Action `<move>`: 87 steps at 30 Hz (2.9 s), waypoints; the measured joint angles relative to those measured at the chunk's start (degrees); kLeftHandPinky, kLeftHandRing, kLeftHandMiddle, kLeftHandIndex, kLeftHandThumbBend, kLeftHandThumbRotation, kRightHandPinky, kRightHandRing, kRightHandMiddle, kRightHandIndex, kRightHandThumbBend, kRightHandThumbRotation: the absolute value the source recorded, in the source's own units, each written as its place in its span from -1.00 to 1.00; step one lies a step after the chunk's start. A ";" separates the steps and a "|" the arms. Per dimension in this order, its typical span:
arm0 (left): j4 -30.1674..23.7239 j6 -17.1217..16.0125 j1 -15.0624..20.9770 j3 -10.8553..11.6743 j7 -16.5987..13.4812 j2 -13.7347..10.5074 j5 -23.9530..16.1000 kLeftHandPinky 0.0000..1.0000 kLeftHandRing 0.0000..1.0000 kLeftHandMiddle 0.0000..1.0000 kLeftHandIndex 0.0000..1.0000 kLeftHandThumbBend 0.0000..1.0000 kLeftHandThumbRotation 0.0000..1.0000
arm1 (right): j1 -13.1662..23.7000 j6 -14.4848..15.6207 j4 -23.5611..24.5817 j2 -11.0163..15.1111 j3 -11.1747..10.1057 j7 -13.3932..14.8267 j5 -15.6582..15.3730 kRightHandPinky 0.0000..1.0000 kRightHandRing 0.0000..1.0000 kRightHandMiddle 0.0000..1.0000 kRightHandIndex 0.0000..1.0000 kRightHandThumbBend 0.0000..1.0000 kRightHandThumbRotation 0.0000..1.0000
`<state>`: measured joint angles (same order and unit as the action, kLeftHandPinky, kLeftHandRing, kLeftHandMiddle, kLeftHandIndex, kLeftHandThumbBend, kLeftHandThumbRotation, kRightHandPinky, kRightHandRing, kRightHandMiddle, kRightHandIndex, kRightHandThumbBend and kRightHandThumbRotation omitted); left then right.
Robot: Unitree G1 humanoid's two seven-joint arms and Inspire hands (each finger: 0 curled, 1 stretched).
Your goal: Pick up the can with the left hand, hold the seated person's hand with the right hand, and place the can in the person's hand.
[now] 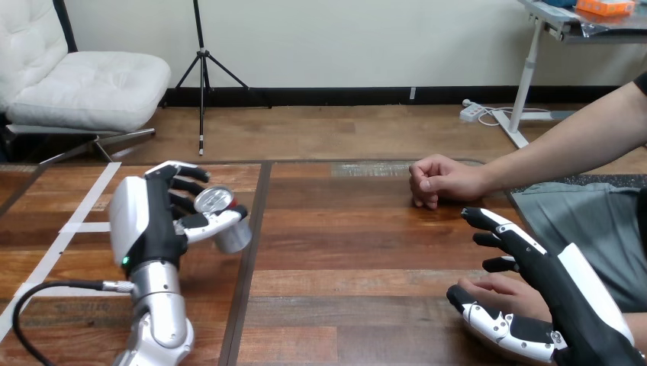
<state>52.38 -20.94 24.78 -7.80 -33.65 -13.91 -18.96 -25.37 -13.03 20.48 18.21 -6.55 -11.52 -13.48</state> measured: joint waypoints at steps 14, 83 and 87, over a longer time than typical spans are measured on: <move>-9.91 -0.90 -3.96 -0.19 2.54 2.06 -0.12 -0.23 -0.17 -0.08 0.05 0.41 -1.00 | 0.01 0.14 0.00 -0.10 0.03 0.01 -0.22 0.51 0.74 0.83 0.78 -0.15 -0.69; -29.43 -1.68 -16.58 -0.49 9.02 8.08 -3.35 -0.30 -0.19 -0.06 0.03 0.40 -1.00 | -0.09 4.18 11.87 5.42 -7.20 3.28 -34.60 1.00 0.98 0.91 0.83 0.98 -0.86; -29.51 -1.63 -16.70 -0.49 9.04 8.11 -3.48 -0.31 -0.19 -0.05 0.03 0.40 -1.00 | -0.10 4.97 12.06 6.46 -7.53 1.76 -35.29 1.00 0.97 0.90 0.82 0.98 -0.85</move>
<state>22.87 -22.56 8.08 -8.29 -24.61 -5.80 -22.44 -25.47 -8.06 32.54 24.67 -14.08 -9.76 -48.76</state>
